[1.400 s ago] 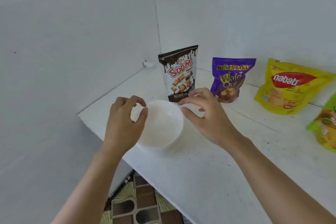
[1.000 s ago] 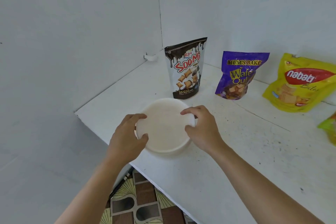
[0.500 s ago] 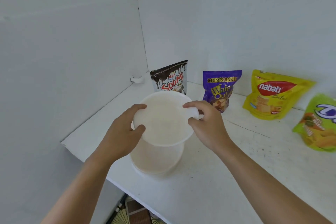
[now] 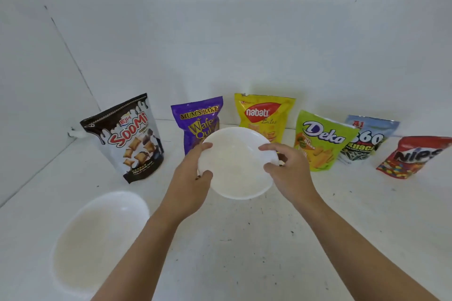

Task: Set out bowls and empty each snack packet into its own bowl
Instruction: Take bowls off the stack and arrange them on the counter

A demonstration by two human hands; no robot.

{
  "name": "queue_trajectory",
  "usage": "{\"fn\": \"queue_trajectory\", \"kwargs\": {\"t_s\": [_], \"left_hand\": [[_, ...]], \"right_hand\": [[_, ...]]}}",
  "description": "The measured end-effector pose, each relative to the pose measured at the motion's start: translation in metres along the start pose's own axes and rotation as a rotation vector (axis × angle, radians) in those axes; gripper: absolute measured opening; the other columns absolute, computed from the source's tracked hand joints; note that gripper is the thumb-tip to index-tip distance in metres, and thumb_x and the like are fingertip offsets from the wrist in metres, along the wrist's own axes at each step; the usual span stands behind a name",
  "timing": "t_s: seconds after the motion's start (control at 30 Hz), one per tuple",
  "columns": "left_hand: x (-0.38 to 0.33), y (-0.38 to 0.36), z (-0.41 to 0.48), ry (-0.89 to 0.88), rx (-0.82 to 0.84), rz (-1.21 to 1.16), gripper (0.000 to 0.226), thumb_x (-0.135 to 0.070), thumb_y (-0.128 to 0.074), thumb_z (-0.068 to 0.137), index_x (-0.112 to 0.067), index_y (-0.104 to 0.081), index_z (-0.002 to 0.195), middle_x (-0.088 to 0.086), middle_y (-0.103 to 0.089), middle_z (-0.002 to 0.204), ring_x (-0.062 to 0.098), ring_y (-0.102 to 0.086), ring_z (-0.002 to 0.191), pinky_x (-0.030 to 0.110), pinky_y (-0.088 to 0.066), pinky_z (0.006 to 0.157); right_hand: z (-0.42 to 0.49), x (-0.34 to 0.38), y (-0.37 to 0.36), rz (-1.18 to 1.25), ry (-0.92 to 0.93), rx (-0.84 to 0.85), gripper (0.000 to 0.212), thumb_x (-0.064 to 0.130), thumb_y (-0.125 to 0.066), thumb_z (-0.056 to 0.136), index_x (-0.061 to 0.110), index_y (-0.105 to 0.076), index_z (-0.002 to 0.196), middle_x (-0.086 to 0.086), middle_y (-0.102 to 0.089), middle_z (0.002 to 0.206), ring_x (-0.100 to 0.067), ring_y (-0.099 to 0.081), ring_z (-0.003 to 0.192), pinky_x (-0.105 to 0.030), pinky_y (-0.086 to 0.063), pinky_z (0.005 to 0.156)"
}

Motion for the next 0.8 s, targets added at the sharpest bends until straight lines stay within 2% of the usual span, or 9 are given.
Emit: {"fn": "queue_trajectory", "kwargs": {"t_s": [0.1, 0.23, 0.3, 0.4, 0.5, 0.53, 0.6, 0.67, 0.8], "left_hand": [[0.016, -0.038, 0.011, 0.066, 0.03, -0.005, 0.06, 0.006, -0.049, 0.091, -0.029, -0.047, 0.14, -0.008, -0.046, 0.13, 0.017, -0.047, 0.117, 0.026, -0.042, 0.091], [0.041, -0.07, 0.013, 0.139, 0.062, 0.02, 0.06, 0.008, -0.048, 0.09, -0.027, -0.049, 0.139, -0.007, -0.05, 0.13, 0.017, -0.049, 0.11, 0.026, -0.04, 0.088], [0.053, -0.078, 0.013, 0.18, 0.072, 0.033, 0.06, 0.008, -0.048, 0.089, -0.025, -0.049, 0.14, -0.005, -0.05, 0.132, 0.019, -0.048, 0.114, 0.03, -0.041, 0.092], [0.067, -0.087, 0.015, 0.23, 0.099, 0.063, 0.06, 0.007, -0.046, 0.09, -0.023, -0.047, 0.142, -0.002, -0.048, 0.136, 0.022, -0.046, 0.122, 0.04, -0.045, 0.105], [0.076, -0.091, 0.015, 0.268, 0.118, 0.09, 0.059, 0.007, -0.044, 0.091, -0.024, -0.046, 0.142, -0.005, -0.045, 0.133, 0.021, -0.042, 0.123, 0.043, -0.047, 0.107], [0.079, -0.091, 0.015, 0.275, 0.121, 0.1, 0.059, 0.007, -0.044, 0.092, -0.024, -0.045, 0.142, -0.004, -0.044, 0.134, 0.02, -0.041, 0.122, 0.043, -0.047, 0.107], [0.082, -0.091, 0.013, 0.281, 0.121, 0.116, 0.059, 0.006, -0.045, 0.093, -0.024, -0.043, 0.143, -0.001, -0.044, 0.139, 0.02, -0.041, 0.124, 0.045, -0.047, 0.109], [0.082, -0.089, 0.012, 0.267, 0.108, 0.124, 0.057, 0.001, -0.047, 0.096, -0.025, -0.04, 0.146, 0.001, -0.044, 0.145, 0.023, -0.042, 0.13, 0.045, -0.044, 0.111], [0.069, -0.067, 0.012, 0.2, 0.046, 0.173, 0.046, -0.026, -0.053, 0.102, -0.03, -0.043, 0.147, -0.001, -0.044, 0.147, 0.012, -0.044, 0.126, 0.041, -0.046, 0.109]], "right_hand": [[0.005, -0.035, 0.014, -0.061, -0.034, 0.021, 0.046, -0.01, -0.062, 0.073, 0.022, -0.074, 0.104, 0.021, -0.065, 0.105, -0.013, -0.063, 0.095, -0.024, -0.054, 0.073], [0.008, -0.079, 0.014, -0.116, -0.106, 0.075, 0.046, -0.008, -0.064, 0.074, 0.021, -0.073, 0.109, 0.007, -0.067, 0.115, -0.015, -0.063, 0.099, -0.009, -0.048, 0.072], [0.008, -0.094, 0.008, -0.136, -0.124, 0.105, 0.046, -0.008, -0.064, 0.075, 0.02, -0.072, 0.111, 0.006, -0.067, 0.116, -0.015, -0.063, 0.1, -0.009, -0.047, 0.074], [0.008, -0.109, -0.001, -0.159, -0.156, 0.132, 0.045, -0.007, -0.063, 0.076, 0.019, -0.072, 0.112, 0.003, -0.067, 0.12, -0.018, -0.063, 0.103, -0.016, -0.049, 0.079], [0.004, -0.121, -0.009, -0.199, -0.183, 0.167, 0.044, -0.006, -0.064, 0.079, 0.019, -0.07, 0.115, 0.0, -0.065, 0.122, -0.018, -0.062, 0.103, -0.008, -0.046, 0.072], [0.002, -0.123, -0.011, -0.202, -0.184, 0.178, 0.043, -0.004, -0.064, 0.08, 0.018, -0.07, 0.116, -0.001, -0.065, 0.122, -0.018, -0.062, 0.104, -0.009, -0.047, 0.073], [0.001, -0.123, -0.014, -0.211, -0.175, 0.186, 0.038, 0.001, -0.066, 0.085, 0.018, -0.069, 0.119, -0.002, -0.066, 0.123, -0.02, -0.062, 0.107, -0.019, -0.051, 0.085], [0.001, -0.119, -0.016, -0.231, -0.154, 0.19, 0.032, 0.01, -0.068, 0.089, 0.018, -0.069, 0.12, -0.001, -0.067, 0.125, -0.018, -0.061, 0.111, -0.026, -0.049, 0.096], [0.007, -0.093, -0.012, -0.26, -0.039, 0.149, 0.026, 0.021, -0.067, 0.091, 0.022, -0.069, 0.117, 0.004, -0.064, 0.122, -0.012, -0.055, 0.114, -0.02, -0.038, 0.096]]}}
Point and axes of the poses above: each hand's wrist, its own z-axis towards the middle knuckle, its own y-axis out of the back of the hand, x = y × z, the point moved 6 cm from there along z, towards the middle knuckle
